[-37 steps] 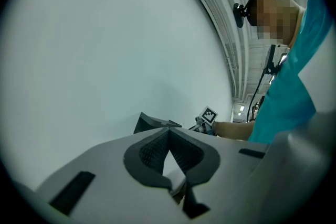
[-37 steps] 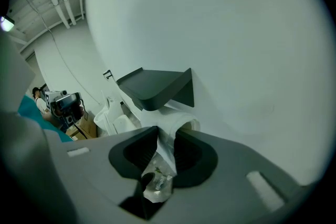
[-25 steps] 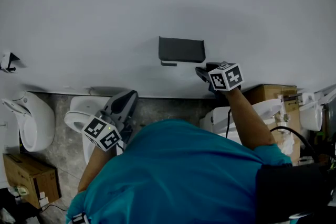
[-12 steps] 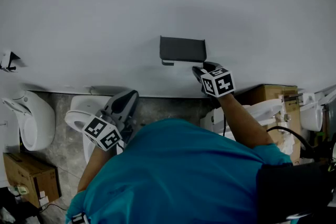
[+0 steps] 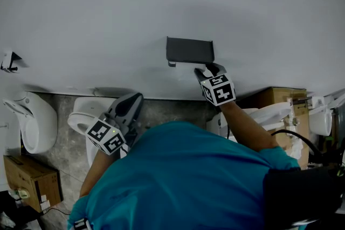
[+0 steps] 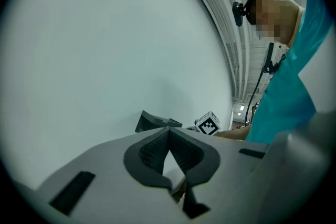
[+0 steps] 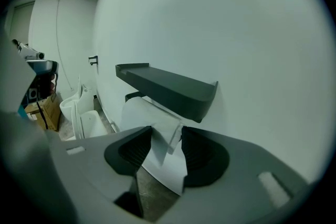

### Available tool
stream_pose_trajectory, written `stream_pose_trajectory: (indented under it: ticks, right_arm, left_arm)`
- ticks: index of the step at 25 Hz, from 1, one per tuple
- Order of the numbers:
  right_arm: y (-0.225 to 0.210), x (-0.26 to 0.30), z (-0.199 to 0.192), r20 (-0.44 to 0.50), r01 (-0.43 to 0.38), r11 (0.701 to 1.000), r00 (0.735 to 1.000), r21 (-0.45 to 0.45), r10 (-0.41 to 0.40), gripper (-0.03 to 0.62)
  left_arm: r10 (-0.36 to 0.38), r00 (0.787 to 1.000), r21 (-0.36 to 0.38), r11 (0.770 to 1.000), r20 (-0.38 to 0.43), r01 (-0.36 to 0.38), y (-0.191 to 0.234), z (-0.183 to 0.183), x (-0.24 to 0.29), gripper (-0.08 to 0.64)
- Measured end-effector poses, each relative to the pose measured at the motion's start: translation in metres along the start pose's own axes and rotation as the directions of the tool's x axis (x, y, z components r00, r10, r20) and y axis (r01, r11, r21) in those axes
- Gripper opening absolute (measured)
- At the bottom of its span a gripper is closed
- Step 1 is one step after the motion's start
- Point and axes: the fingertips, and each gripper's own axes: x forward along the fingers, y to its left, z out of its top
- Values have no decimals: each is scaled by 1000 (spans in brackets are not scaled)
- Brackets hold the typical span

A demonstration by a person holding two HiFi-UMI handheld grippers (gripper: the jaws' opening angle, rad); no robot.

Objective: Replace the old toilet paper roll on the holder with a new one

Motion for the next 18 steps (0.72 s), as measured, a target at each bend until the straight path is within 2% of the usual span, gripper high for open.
stream_pose_trajectory:
  ticks: [8, 18]
  right_arm:
    - [4, -5, 5, 41, 52, 997, 998, -50, -50, 155]
    - [20, -4, 7, 59, 39, 995, 998, -91, -34, 156]
  left_arm:
    - [7, 1000, -2, 1000, -1, -7, 1, -1, -3, 9]
    - [8, 1000, -3, 1000, -2, -8, 0, -1, -4, 9]
